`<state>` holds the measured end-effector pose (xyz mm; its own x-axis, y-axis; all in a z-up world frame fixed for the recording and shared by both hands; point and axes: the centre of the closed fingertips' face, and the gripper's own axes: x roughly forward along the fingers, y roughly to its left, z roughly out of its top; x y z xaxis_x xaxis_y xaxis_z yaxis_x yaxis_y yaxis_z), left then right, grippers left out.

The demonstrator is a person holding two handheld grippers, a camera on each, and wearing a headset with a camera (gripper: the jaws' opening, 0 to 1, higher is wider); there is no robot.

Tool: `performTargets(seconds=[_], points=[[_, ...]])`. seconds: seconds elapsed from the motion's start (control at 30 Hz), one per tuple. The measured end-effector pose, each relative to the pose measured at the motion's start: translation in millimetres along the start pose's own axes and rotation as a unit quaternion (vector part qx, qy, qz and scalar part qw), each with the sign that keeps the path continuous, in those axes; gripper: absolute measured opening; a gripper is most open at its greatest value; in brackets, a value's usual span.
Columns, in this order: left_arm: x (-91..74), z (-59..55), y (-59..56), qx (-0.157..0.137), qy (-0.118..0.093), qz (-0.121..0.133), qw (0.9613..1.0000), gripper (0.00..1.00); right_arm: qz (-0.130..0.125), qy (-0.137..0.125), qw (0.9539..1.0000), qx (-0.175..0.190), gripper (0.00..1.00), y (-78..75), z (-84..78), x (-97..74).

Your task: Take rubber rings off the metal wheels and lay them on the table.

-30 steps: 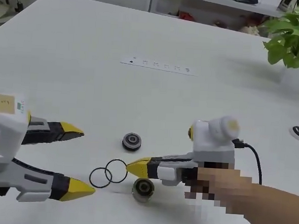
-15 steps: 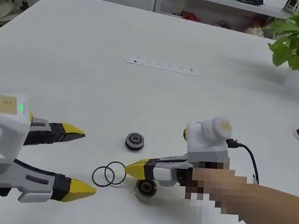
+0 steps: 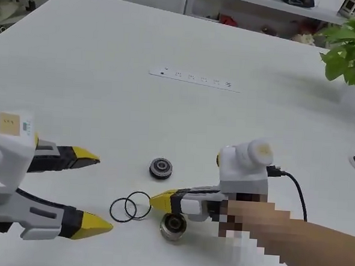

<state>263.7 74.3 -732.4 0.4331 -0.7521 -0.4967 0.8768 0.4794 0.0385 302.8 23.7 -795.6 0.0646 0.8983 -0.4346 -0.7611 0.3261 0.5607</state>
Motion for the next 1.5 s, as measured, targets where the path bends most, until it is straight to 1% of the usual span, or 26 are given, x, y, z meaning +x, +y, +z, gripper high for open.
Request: performTargets(seconds=[0.23, 0.53, 0.7, 0.97, 1.27, 1.5], points=[[-0.1, 1.5, -0.6, 0.001, 0.000, 0.000, 1.0000, 0.66, -0.008, 0.000, 1.0000, -0.004, 0.00, -1.4, 0.6, 0.2], [0.1, 0.9, -0.5, 0.000, 0.004, 0.000, 1.0000, 0.66, -0.015, 0.000, 0.9998, -0.009, 0.04, -3.7, -0.1, -1.4], [1.1, 1.2, -0.7, -0.001, 0.004, 0.000, 1.0000, 0.66, -0.014, 0.000, 0.9998, -0.010, 0.05, -3.8, -0.4, -1.3], [1.1, 2.6, 0.6, 0.000, 0.005, 0.001, 1.0000, 0.65, -0.012, -0.012, 0.9998, -0.009, 0.08, -2.3, 5.1, -2.7], [-0.3, 8.5, 7.6, 0.002, 0.000, 0.007, 1.0000, 0.65, -0.009, -0.022, 0.9996, -0.012, 0.10, 1.0, 11.2, -4.3], [-1.6, 10.0, 13.7, -0.001, -0.004, 0.013, 0.9999, 0.65, -0.009, -0.025, 0.9995, -0.017, 0.12, 3.7, 14.3, -4.9]])
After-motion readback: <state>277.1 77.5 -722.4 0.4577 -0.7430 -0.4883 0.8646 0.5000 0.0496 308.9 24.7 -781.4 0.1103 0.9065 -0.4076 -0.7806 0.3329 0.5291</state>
